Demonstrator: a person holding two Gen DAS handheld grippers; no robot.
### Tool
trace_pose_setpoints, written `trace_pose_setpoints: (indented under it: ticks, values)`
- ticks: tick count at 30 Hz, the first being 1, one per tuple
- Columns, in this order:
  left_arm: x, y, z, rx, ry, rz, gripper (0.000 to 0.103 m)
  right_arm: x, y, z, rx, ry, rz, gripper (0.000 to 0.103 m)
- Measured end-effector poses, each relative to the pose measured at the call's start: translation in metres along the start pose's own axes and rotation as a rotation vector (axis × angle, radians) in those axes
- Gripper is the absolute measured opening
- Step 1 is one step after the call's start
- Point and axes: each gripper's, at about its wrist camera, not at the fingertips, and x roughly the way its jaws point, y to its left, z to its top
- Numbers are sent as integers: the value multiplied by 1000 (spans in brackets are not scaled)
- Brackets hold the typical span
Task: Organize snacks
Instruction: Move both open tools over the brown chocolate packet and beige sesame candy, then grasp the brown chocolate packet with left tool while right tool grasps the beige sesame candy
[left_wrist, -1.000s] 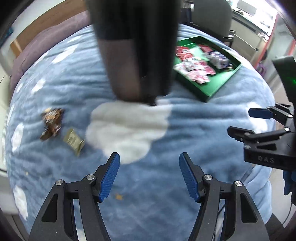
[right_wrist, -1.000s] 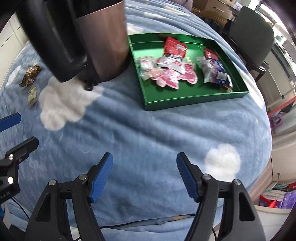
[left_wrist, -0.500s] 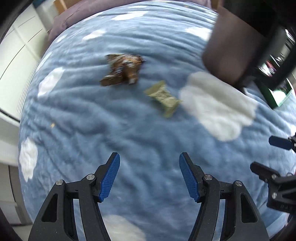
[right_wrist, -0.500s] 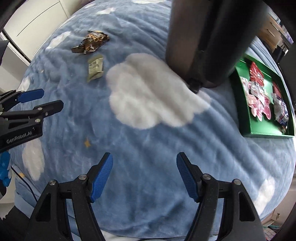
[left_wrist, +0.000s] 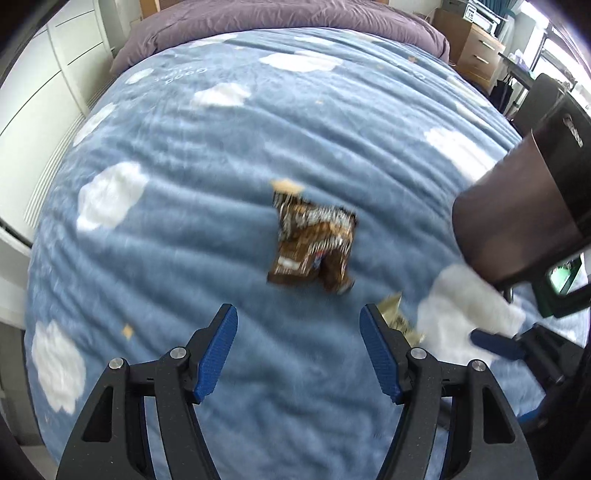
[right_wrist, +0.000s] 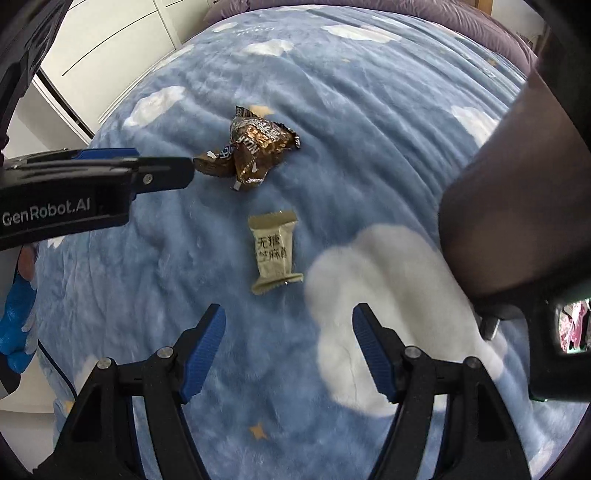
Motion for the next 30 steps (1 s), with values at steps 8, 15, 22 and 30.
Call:
trace_pose_setpoints:
  ticks: [8,15,22,30]
  values:
    - [31,-17,35,95,18,-50,63,17,7,18,4,-3,20,103]
    - [63,-20,44,121,84,-23,63,38,4,29,26,26,31,103]
    - [82,-18,50,128,125,-15,63,57,0,38,49,71,45,103]
    - [92,-19,49,122,128,-19,63,64,-4,45,39,99,23,81]
